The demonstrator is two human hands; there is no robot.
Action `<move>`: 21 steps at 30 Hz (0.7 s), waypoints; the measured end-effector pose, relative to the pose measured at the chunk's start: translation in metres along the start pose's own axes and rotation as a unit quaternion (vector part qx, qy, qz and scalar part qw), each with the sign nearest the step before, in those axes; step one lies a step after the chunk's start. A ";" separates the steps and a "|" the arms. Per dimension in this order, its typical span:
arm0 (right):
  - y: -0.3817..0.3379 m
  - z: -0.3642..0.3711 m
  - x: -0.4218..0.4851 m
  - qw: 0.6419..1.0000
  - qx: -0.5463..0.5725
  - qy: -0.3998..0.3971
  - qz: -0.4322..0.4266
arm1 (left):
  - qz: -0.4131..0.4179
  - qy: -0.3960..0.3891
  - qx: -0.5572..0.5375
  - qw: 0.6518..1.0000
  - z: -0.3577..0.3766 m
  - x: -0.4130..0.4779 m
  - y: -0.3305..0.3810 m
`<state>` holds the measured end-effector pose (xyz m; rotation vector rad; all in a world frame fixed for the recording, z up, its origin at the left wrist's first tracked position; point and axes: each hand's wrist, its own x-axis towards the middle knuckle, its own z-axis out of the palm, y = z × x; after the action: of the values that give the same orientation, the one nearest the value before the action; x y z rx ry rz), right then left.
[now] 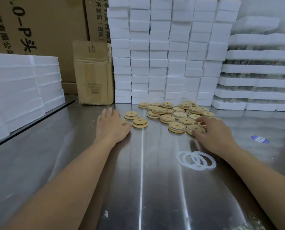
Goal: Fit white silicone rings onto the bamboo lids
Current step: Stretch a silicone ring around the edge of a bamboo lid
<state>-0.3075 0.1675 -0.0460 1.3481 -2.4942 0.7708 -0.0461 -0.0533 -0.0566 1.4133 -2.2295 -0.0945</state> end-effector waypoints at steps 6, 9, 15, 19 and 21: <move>-0.004 -0.026 0.001 0.967 0.190 -0.169 -0.024 | -0.047 -0.039 -0.099 0.993 -0.018 -0.019 -0.003; -0.012 -0.038 -0.006 0.936 0.191 -0.292 -0.045 | -0.040 -0.007 -0.247 0.968 -0.027 -0.041 0.007; -0.025 -0.036 -0.016 0.911 0.206 -0.349 -0.077 | -0.139 -0.044 -0.589 0.795 -0.033 -0.066 0.048; -0.031 -0.033 -0.017 0.911 0.193 -0.354 -0.086 | -0.133 -0.150 -0.657 0.726 -0.025 -0.072 0.068; -0.036 -0.032 -0.019 0.915 0.181 -0.348 -0.091 | -0.134 -0.182 -0.666 0.711 -0.020 -0.074 0.068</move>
<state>-0.2691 0.1823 -0.0142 2.2945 -2.7329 0.8486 -0.0689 0.0463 -0.0455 0.7881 -1.3707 -1.7893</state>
